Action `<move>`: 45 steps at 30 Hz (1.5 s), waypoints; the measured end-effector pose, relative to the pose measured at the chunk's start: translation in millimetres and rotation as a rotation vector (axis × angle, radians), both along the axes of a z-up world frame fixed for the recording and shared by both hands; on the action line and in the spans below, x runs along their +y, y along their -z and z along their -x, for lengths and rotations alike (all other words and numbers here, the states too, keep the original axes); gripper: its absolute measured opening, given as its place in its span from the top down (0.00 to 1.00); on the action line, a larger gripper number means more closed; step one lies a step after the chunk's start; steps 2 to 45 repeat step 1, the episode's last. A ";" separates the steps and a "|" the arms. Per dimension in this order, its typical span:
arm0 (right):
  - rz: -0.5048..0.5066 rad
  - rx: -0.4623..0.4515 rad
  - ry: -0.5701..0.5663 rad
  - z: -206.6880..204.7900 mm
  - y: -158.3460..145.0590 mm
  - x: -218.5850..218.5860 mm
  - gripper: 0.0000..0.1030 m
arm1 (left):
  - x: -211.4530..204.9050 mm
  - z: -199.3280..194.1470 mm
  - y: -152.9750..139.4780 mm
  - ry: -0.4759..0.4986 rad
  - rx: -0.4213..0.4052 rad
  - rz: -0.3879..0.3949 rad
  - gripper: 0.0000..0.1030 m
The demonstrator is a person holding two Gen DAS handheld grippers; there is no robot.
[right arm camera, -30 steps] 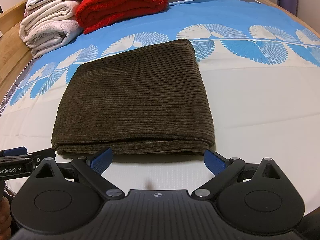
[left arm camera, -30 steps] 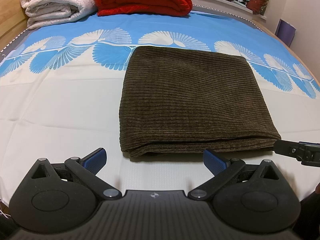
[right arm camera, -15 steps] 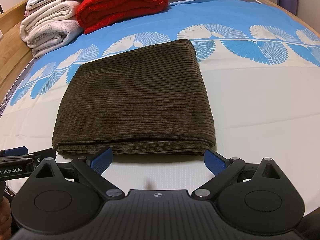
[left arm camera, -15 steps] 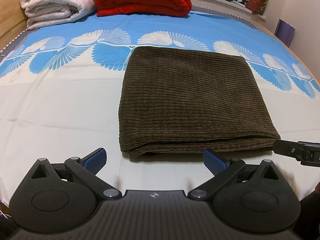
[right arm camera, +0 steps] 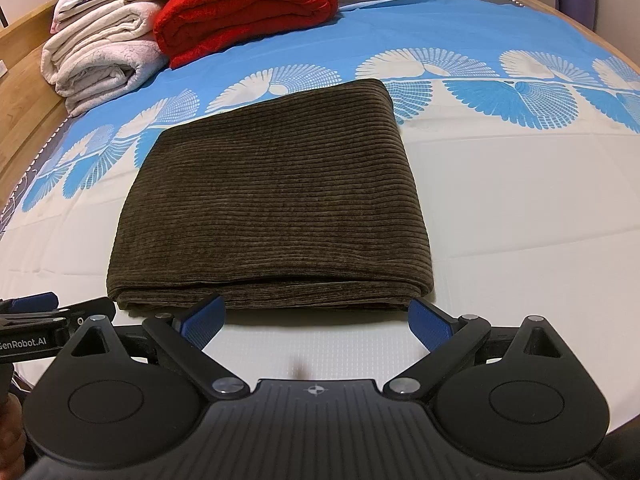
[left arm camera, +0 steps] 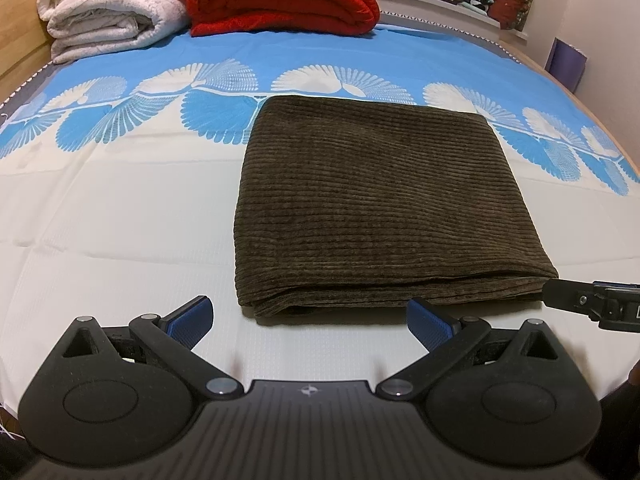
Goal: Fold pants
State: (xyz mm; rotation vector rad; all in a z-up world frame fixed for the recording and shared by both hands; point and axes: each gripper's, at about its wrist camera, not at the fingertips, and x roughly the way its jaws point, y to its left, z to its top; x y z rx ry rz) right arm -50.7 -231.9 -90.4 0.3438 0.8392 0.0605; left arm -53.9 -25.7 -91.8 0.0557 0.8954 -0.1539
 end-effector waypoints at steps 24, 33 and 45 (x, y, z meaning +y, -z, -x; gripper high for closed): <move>0.000 0.000 0.000 -0.1 0.0 0.4 0.05 | 0.2 0.0 0.0 -0.001 0.000 -0.001 0.00; 0.000 0.000 0.000 -0.1 0.0 0.4 0.05 | 0.2 0.0 0.0 -0.001 0.000 -0.001 0.00; 0.000 0.000 0.000 -0.1 0.0 0.4 0.05 | 0.2 0.0 0.0 -0.001 0.000 -0.001 0.00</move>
